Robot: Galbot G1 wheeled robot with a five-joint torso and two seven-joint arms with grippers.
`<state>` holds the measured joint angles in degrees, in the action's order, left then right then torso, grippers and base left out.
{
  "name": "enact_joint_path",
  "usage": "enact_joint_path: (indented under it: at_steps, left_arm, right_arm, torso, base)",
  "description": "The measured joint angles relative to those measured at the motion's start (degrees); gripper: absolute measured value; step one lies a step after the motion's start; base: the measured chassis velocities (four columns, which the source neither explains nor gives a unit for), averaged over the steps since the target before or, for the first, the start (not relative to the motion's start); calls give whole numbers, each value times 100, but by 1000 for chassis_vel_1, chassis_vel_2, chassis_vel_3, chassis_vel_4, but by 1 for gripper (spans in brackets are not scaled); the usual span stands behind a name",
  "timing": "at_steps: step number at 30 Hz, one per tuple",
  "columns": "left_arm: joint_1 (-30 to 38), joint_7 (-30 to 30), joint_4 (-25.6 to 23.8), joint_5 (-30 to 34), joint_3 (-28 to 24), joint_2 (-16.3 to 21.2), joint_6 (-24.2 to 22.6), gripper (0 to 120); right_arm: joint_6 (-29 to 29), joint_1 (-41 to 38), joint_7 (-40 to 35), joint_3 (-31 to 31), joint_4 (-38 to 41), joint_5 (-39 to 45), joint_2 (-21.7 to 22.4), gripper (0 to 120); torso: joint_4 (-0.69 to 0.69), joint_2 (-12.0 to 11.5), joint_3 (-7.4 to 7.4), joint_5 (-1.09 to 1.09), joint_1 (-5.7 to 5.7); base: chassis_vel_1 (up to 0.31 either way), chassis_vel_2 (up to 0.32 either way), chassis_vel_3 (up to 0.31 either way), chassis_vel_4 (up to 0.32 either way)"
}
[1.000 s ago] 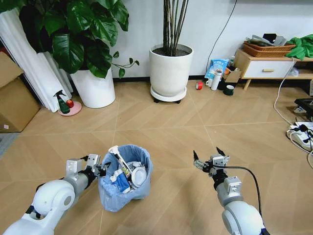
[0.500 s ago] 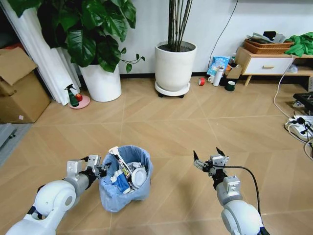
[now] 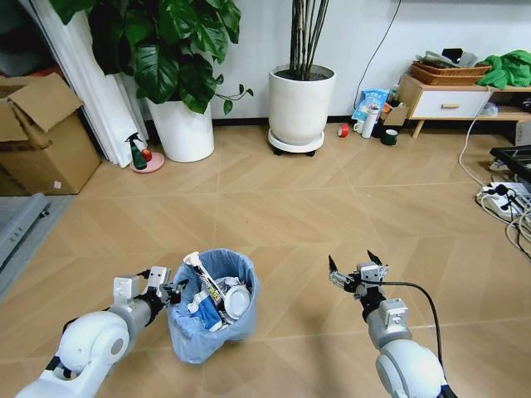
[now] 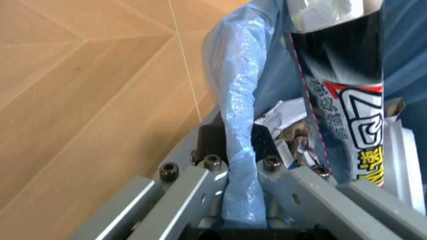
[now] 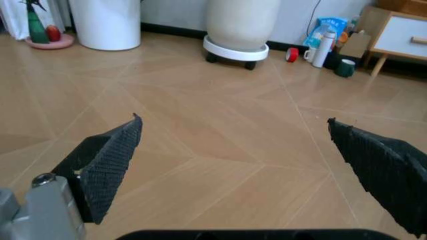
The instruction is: Pick up the trash bin and place the garbage on the floor into it.
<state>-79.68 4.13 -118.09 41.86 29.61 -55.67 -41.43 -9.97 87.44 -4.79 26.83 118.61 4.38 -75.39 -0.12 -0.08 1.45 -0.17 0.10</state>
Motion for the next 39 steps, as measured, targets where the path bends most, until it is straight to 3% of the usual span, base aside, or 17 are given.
enact_joint_path:
  at_steps: [15,39]
  left_arm:
    - [-159,-18,-112,-106,85,-82,8,0]
    - [-359,-67,-277,-205,219,-150,31,0]
  right_arm:
    - [65,158,-1,-15,53,-64,2,100]
    - [101,337,-5,-4,217,-139,-5,100]
  torso:
    - [0,0,0,0,0]
    - [-1,0,0,0,0]
  base:
    - [211,-121,-224,124]
    - [122,-113,-120,118]
